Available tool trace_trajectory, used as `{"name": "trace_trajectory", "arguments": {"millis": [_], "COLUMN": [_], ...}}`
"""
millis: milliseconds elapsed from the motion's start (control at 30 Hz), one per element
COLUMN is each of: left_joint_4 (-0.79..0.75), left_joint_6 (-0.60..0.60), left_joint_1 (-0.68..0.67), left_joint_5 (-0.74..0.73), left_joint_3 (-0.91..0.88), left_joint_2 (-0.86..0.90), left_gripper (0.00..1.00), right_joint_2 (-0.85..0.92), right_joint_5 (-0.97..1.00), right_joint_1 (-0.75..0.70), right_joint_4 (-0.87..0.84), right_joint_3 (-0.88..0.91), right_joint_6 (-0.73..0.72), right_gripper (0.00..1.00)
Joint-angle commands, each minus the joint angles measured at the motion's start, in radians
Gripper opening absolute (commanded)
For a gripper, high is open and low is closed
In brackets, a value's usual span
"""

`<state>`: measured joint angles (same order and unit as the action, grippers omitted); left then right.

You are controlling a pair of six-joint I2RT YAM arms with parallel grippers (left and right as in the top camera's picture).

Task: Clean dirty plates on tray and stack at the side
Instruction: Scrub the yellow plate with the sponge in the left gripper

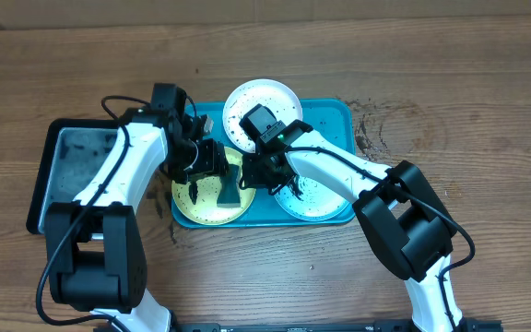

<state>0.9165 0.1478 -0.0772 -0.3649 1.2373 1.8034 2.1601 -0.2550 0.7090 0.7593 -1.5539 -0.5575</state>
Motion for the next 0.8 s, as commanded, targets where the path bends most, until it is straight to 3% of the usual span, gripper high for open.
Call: {"name": "trace_trajectory", "arguments": {"millis": [0, 233, 367, 767], "left_joint_4": [-0.037, -0.085, -0.109, -0.147], "left_joint_6": [0.013, 0.021, 0.092, 0.130], "left_joint_1": [-0.010, -0.050, -0.075, -0.084], "left_joint_5": [-0.022, -0.019, 0.056, 0.104], "left_joint_3": [-0.042, -0.047, -0.047, -0.081], "left_joint_2": [0.009, 0.009, 0.009, 0.009], "left_gripper": [0.64, 0.58, 0.55, 0.54], "right_joint_2": [0.009, 0.009, 0.009, 0.009], "right_joint_5": [-0.024, -0.024, -0.024, -0.024], "right_joint_1": [0.003, 0.003, 0.003, 0.003], "right_joint_4": [-0.003, -0.006, -0.005, -0.003], "right_joint_3": [-0.004, -0.004, -0.004, -0.004], "right_joint_6": [0.015, 0.015, 0.015, 0.015], "right_gripper": [0.04, 0.04, 0.04, 0.04]}}
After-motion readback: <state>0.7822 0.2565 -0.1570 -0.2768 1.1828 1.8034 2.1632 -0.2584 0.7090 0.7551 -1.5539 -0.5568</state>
